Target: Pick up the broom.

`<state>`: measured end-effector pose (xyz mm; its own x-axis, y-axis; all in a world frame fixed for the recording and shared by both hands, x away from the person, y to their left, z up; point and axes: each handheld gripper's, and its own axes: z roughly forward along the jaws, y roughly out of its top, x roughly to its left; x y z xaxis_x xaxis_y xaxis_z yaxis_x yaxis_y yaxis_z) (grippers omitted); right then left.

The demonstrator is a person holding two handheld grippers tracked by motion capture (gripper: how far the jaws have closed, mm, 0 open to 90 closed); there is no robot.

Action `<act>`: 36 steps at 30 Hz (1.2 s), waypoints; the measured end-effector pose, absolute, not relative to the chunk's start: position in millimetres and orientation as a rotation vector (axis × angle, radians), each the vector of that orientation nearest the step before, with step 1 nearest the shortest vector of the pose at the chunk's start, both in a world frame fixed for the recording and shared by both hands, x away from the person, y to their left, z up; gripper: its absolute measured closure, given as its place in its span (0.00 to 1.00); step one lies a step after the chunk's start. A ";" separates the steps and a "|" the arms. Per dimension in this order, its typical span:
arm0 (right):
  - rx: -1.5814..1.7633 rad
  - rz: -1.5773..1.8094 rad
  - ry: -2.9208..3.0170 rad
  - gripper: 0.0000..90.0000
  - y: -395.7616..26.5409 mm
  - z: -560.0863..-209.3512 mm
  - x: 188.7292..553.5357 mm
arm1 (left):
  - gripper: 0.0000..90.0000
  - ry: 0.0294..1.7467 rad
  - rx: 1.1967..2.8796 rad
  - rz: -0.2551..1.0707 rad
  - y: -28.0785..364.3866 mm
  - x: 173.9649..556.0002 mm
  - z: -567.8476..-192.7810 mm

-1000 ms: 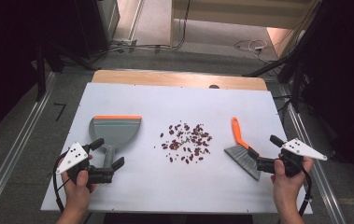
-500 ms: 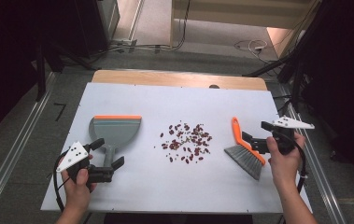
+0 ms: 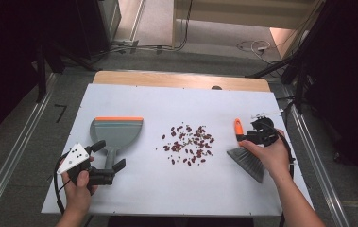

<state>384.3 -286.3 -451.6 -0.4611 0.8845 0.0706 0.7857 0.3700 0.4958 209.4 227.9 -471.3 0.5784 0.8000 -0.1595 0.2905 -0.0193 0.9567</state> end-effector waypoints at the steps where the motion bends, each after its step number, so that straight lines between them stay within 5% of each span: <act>1: 1.503 0.665 2.437 0.51 -284.7 -454.5 385.3 | 0.00 0.942 1.590 0.520 228.3 209.4 -471.2; 10: 1.540 0.450 2.427 0.73 -274.5 -472.5 385.6 | 0.00 0.933 1.598 0.517 228.9 212.9 -469.3; 27: 1.583 0.431 2.408 0.75 -272.1 -470.5 387.5 | 0.00 0.934 1.580 0.539 233.0 212.9 -466.9; 36: 1.579 0.834 2.201 0.76 -302.4 -453.0 356.4 | 0.00 0.899 1.607 0.538 220.3 212.9 -465.7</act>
